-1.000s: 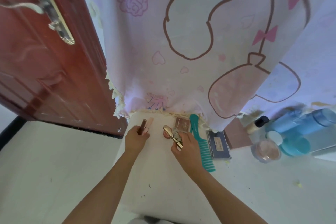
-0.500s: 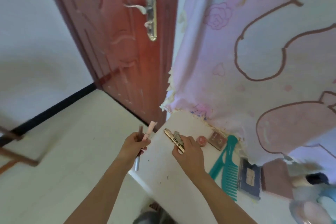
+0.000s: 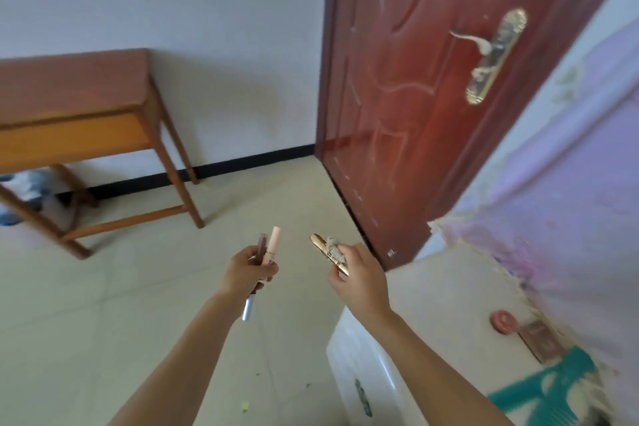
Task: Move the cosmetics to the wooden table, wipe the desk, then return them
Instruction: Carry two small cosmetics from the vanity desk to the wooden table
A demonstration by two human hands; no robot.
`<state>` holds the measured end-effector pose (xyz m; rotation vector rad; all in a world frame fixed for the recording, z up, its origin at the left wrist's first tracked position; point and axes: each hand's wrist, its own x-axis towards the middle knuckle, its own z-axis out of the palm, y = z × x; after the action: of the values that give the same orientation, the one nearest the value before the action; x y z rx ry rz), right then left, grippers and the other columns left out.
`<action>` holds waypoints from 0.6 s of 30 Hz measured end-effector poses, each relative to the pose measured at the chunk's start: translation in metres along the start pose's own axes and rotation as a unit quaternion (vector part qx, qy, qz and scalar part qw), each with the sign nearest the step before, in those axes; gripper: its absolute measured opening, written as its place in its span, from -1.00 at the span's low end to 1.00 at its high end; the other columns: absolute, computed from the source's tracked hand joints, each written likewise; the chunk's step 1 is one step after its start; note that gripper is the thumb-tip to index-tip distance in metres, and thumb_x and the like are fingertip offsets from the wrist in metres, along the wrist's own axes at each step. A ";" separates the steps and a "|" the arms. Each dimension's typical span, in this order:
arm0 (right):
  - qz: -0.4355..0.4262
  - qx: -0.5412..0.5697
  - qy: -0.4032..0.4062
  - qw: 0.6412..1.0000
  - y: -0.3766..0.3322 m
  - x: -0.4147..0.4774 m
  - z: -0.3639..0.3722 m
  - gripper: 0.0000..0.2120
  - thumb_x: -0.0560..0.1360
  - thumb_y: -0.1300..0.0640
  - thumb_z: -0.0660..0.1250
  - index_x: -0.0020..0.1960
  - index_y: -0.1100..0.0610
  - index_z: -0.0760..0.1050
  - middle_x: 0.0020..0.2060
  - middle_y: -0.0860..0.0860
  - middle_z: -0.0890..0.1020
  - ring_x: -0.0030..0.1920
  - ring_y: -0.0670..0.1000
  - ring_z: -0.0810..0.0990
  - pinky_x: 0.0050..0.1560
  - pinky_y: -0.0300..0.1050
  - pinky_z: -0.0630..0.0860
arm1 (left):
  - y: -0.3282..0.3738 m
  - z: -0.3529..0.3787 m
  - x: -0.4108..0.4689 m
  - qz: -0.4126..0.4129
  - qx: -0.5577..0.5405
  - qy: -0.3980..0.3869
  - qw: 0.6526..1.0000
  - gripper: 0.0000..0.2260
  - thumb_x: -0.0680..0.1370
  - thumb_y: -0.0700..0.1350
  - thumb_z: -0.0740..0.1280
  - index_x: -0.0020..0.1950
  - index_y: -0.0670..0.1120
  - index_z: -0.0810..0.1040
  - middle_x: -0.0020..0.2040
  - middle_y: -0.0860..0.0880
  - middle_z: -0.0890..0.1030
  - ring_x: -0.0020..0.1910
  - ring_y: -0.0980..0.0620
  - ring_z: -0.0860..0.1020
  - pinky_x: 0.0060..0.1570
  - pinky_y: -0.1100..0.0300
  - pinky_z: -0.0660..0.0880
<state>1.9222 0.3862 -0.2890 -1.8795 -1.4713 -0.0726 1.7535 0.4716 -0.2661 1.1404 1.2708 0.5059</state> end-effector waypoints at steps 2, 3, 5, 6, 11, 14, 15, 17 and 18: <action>-0.042 0.010 -0.008 0.999 -0.034 0.012 0.021 -0.42 0.06 0.35 0.49 -0.02 0.04 0.36 -0.40 0.06 0.54 -0.46 0.10 0.53 -0.51 -0.24 0.45 | 0.000 -0.041 -0.009 0.012 -0.012 0.027 0.999 -0.82 0.43 -0.40 0.32 -0.07 -0.17 0.45 -0.34 -0.09 0.46 -0.45 0.06 0.39 -0.39 0.25 0.29; -0.066 0.017 -0.010 0.998 -0.055 0.018 0.033 -0.42 0.06 0.35 0.49 -0.02 0.04 0.36 -0.40 0.06 0.54 -0.46 0.10 0.53 -0.52 -0.24 0.44 | -0.001 -0.065 -0.014 0.019 -0.019 0.042 0.999 -0.83 0.43 -0.39 0.32 -0.09 -0.16 0.45 -0.34 -0.09 0.46 -0.42 0.04 0.37 -0.38 0.24 0.28; -0.114 0.031 -0.013 0.993 -0.100 0.026 0.060 -0.51 0.12 0.28 0.43 -0.03 0.03 0.35 -0.38 0.06 0.54 -0.47 0.10 0.53 -0.53 -0.24 0.42 | -0.005 -0.115 -0.026 0.031 -0.034 0.078 0.996 -0.82 0.43 -0.39 0.33 -0.14 -0.13 0.44 -0.34 -0.09 0.46 -0.40 0.02 0.35 -0.37 0.24 0.29; -0.132 0.034 -0.016 0.991 -0.126 0.027 0.073 -0.56 0.13 0.24 0.38 -0.04 0.02 0.34 -0.38 0.05 0.54 -0.49 0.09 0.52 -0.55 -0.26 0.40 | -0.007 -0.143 -0.034 0.037 -0.036 0.100 0.994 -0.82 0.43 -0.39 0.33 -0.14 -0.13 0.45 -0.34 -0.09 0.46 -0.40 0.02 0.35 -0.38 0.24 0.30; -0.174 0.060 -0.023 0.983 -0.252 0.021 0.132 -0.63 0.13 0.17 0.31 -0.09 0.00 0.34 -0.38 0.02 0.53 -0.52 0.06 0.49 -0.57 -0.30 0.31 | -0.024 -0.283 -0.075 0.052 -0.041 0.188 0.980 -0.82 0.42 -0.38 0.34 -0.12 -0.13 0.46 -0.33 -0.08 0.48 -0.39 0.03 0.38 -0.39 0.23 0.30; -0.197 0.075 -0.013 0.978 -0.316 0.020 0.157 -0.70 0.14 0.17 0.33 -0.12 0.04 0.46 -0.39 0.00 0.52 -0.49 0.02 0.47 -0.55 -0.25 0.30 | -0.030 -0.355 -0.099 0.069 -0.043 0.223 0.971 -0.81 0.42 -0.38 0.34 -0.16 -0.11 0.45 -0.31 -0.09 0.49 -0.39 0.03 0.39 -0.40 0.23 0.29; -0.204 0.080 -0.017 0.976 -0.336 0.022 0.164 -0.74 0.15 0.17 0.34 -0.15 0.09 0.50 -0.38 0.00 0.52 -0.48 0.03 0.49 -0.56 -0.25 0.30 | -0.030 -0.375 -0.108 0.075 -0.045 0.233 0.969 -0.82 0.42 -0.39 0.34 -0.15 -0.12 0.45 -0.31 -0.09 0.48 -0.39 0.03 0.40 -0.40 0.23 0.29; -0.221 0.089 -0.032 0.971 -0.372 0.028 0.175 -0.78 0.18 0.19 0.35 -0.17 0.16 0.54 -0.37 0.03 0.53 -0.47 0.06 0.51 -0.54 -0.31 0.28 | -0.027 -0.413 -0.123 0.090 -0.050 0.253 0.962 -0.81 0.42 -0.39 0.33 -0.17 -0.11 0.45 -0.32 -0.09 0.48 -0.42 0.05 0.41 -0.40 0.24 0.29; -0.228 0.093 -0.042 0.968 -0.390 0.033 0.180 -0.78 0.19 0.21 0.37 -0.16 0.19 0.54 -0.36 0.05 0.54 -0.47 0.08 0.52 -0.50 -0.31 0.28 | -0.025 -0.430 -0.130 0.098 -0.052 0.262 0.959 -0.80 0.42 -0.39 0.33 -0.18 -0.10 0.45 -0.31 -0.09 0.48 -0.43 0.07 0.43 -0.39 0.24 0.29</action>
<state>1.5304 0.5440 -0.2072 -1.3820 -1.8774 -0.0682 1.3149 0.5175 -0.1778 1.0855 1.5645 1.0642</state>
